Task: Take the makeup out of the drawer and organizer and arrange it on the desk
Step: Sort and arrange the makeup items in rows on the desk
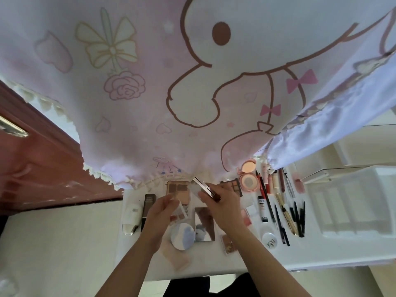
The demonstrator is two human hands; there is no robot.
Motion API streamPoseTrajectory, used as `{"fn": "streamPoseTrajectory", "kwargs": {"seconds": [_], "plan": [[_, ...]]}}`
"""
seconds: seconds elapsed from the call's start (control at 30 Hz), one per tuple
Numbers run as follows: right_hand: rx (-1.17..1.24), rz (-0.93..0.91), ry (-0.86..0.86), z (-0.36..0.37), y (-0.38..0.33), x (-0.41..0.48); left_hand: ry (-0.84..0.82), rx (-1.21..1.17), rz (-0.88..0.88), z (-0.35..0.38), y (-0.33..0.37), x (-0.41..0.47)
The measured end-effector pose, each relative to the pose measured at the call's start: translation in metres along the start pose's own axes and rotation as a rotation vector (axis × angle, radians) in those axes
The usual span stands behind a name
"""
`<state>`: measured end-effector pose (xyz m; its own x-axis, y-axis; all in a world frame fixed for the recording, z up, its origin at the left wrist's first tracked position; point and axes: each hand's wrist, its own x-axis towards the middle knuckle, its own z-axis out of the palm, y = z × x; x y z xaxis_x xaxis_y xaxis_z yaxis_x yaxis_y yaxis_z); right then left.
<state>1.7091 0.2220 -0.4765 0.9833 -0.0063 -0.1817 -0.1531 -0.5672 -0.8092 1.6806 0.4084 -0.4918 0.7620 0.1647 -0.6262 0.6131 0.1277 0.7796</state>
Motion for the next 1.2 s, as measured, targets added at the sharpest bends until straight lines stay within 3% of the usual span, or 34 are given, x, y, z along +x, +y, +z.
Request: {"fn": "streamPoseTrajectory", "kwargs": {"seconds": [0.2,0.4,0.57,0.77,0.93,1.1,1.2], "plan": [[0.129,-0.056,0.093,-0.011,-0.026,-0.030,-0.244,0.005,0.134,0.017,0.050,-0.025],[0.190,-0.176,0.049,-0.024,-0.035,-0.038,-0.196,-0.159,0.190,0.030,0.071,-0.041],[0.288,-0.085,-0.089,-0.038,-0.040,-0.042,-0.219,-0.248,0.203,0.028,0.077,-0.050],[0.395,0.010,0.043,-0.043,-0.044,-0.040,-0.269,-0.265,0.249,0.023,0.076,-0.053],[0.546,0.045,0.111,-0.051,-0.049,-0.038,-0.293,-0.424,0.145,0.027,0.077,-0.053],[0.493,0.062,0.148,-0.052,-0.038,-0.038,-0.352,-0.427,0.091,0.021,0.072,-0.052],[0.431,0.029,0.176,-0.051,-0.033,-0.039,-0.285,-0.371,0.057,0.018,0.067,-0.049]]}}
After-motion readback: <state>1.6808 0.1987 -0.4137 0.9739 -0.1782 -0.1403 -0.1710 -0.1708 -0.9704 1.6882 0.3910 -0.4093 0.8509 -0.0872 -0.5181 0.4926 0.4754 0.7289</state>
